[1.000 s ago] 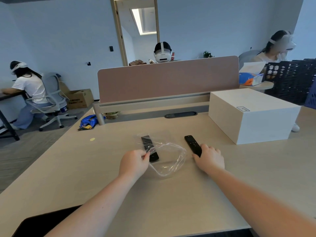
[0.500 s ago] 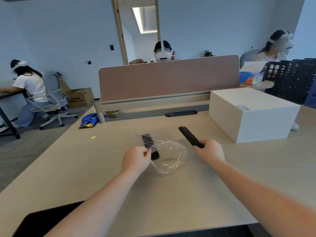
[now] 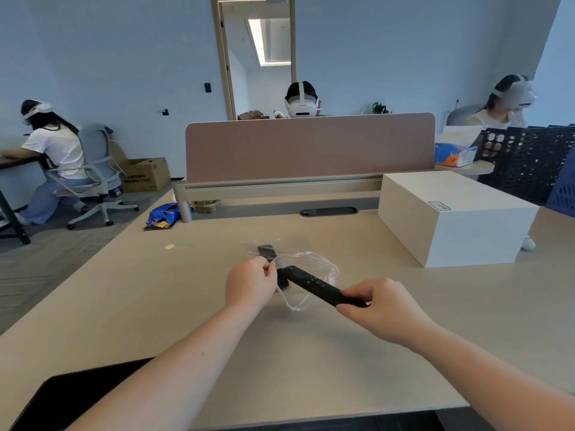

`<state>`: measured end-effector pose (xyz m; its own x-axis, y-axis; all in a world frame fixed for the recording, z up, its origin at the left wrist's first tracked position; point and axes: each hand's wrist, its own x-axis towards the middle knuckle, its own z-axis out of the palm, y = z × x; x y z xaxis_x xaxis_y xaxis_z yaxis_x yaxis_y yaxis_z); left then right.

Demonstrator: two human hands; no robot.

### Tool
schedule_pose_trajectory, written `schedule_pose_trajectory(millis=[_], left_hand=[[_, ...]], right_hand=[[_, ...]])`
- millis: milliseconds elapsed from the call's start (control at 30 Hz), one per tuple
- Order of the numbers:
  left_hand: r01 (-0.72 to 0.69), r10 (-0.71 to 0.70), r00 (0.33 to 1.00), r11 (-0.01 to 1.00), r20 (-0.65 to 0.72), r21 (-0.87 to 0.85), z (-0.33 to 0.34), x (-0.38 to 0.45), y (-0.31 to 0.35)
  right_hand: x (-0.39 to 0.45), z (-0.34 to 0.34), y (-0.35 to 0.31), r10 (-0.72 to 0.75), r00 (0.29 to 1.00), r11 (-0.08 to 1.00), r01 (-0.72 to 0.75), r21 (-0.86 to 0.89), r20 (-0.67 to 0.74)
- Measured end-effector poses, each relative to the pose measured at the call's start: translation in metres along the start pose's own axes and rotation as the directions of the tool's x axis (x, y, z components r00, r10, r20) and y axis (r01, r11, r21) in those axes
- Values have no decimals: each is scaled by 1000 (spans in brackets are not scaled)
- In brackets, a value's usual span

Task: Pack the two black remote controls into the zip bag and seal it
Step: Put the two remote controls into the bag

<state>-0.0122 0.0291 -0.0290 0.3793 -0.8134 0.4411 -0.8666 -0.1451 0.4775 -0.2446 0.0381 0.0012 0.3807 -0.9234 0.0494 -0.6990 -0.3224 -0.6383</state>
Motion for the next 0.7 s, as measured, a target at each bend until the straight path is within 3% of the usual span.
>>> schedule_pose_trajectory(millis=[267,500,700], left_hand=[[-36,36,999,999,24,2,3,-6,2],[-98,97,995,994,28,44,2,-9,-6],[-82,79,996,994,50,69,-1,-9,-9]], right_hand=[[24,40,-3,51,998,964,-61,-260,-43],[68,80,-15,16,995,969,-38,-244,-94],[85,94,-21,-3,999,955,-10,-297,-41]])
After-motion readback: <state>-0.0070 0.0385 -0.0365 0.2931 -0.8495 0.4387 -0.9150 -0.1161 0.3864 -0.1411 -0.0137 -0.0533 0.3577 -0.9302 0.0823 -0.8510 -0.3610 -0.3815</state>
